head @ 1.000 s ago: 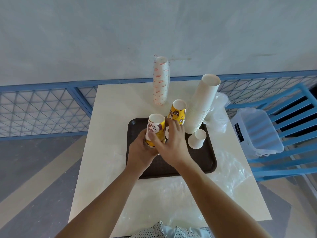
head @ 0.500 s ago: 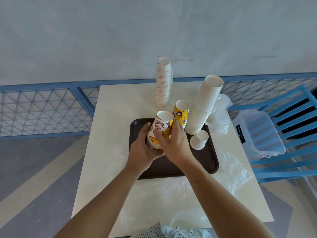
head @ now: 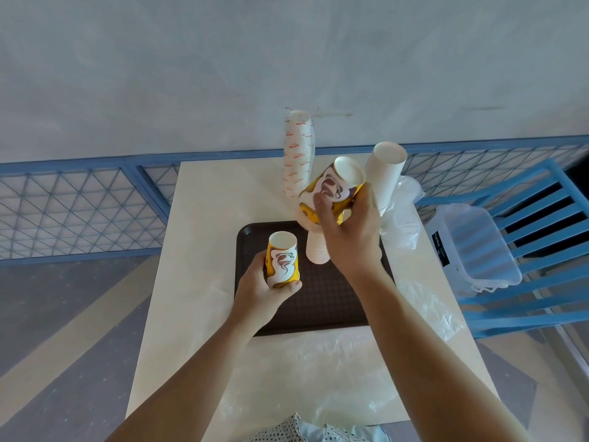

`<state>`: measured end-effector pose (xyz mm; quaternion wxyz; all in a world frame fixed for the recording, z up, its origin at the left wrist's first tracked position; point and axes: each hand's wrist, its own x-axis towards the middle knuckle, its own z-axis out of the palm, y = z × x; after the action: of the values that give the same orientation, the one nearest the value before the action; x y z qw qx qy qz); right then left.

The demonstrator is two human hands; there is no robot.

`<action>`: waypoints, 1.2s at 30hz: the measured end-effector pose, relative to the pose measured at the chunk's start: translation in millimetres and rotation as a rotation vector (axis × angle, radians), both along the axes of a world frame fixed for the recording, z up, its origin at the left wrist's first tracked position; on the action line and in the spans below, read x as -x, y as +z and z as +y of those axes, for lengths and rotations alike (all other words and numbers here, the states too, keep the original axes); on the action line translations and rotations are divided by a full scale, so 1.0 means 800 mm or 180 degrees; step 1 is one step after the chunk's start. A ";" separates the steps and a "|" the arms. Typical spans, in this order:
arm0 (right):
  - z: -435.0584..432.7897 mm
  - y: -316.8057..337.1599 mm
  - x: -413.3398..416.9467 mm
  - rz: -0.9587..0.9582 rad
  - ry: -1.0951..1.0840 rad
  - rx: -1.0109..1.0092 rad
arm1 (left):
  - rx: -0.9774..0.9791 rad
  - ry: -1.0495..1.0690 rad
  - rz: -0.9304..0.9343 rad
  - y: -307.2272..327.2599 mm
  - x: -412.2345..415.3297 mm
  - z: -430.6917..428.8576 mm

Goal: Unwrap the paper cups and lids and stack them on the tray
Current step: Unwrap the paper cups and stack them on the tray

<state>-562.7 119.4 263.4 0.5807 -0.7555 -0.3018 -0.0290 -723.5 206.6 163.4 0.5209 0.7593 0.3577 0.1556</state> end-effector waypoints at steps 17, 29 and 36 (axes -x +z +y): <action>0.011 -0.089 -0.060 0.0194 -0.0179 0.1274 | -0.0234 0.0343 -0.0583 0.069 -0.051 0.014; -0.089 -0.080 -0.057 -0.0326 0.0247 0.1032 | -0.0456 0.0084 -0.0991 0.140 -0.166 0.015; -0.128 -0.072 -0.100 -0.0336 0.0599 0.1185 | -0.0392 0.0018 -0.0387 0.086 -0.196 -0.005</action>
<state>-482.6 17.0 205.9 0.4147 -0.8157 -0.4011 0.0421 -567.0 202.6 231.9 0.4935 0.7781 0.3173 0.2246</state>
